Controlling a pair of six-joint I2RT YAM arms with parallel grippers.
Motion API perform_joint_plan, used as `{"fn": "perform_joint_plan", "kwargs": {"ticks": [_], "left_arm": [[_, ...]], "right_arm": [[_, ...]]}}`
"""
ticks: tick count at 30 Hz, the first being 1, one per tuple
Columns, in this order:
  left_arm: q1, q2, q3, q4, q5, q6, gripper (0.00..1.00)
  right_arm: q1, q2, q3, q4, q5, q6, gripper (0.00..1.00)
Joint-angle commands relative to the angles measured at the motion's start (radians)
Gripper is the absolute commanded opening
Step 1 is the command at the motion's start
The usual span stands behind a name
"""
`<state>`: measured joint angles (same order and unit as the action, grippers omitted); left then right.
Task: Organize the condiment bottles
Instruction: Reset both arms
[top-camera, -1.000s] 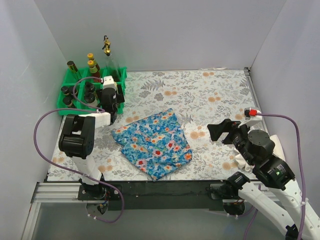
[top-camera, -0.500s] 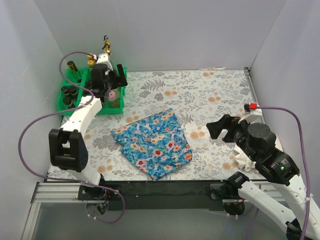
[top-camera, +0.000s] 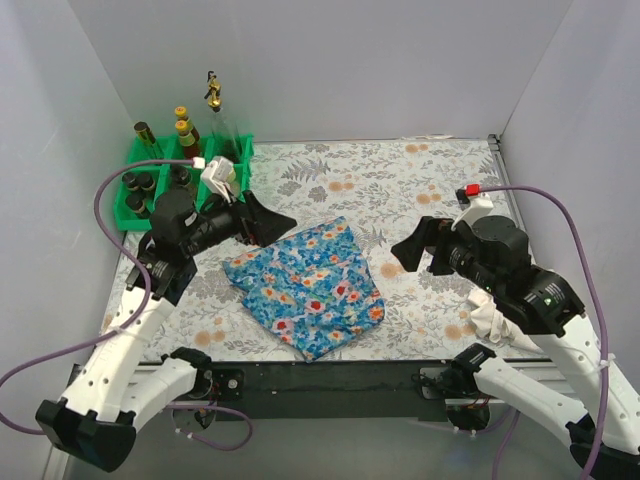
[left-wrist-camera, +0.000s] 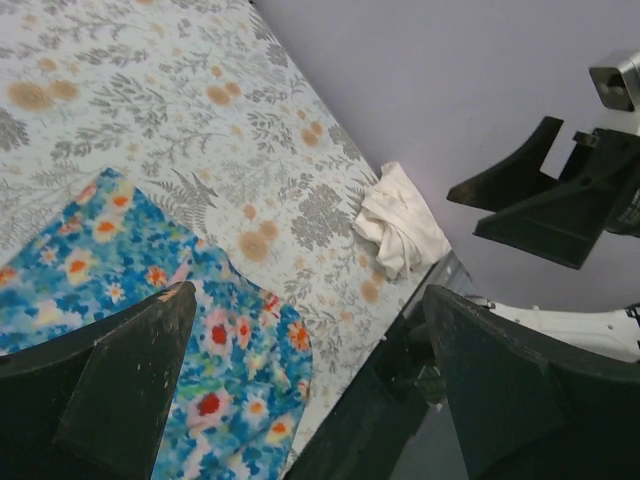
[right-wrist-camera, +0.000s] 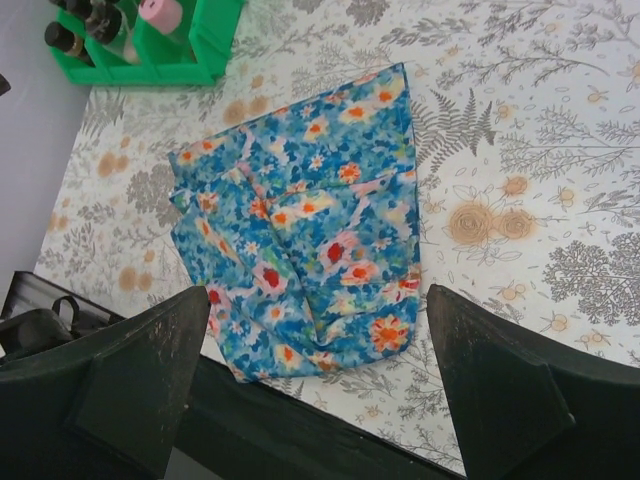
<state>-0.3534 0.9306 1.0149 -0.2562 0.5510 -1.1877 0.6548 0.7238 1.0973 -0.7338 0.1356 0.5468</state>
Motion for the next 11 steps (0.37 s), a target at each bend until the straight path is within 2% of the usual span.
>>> {"fn": "perform_joint_plan", "kwargs": {"ticks": [1, 11], "left_arm": [[-0.001, -0.065, -0.071, 0.002, 0.092, -0.073, 0.98], [-0.001, -0.082, -0.052, -0.017, 0.107, -0.078, 0.98]], "right_arm": [[0.002, 0.002, 0.023, 0.016, -0.065, 0.008, 0.99], [0.000, -0.017, 0.052, 0.051, -0.047, 0.015, 0.99]]}}
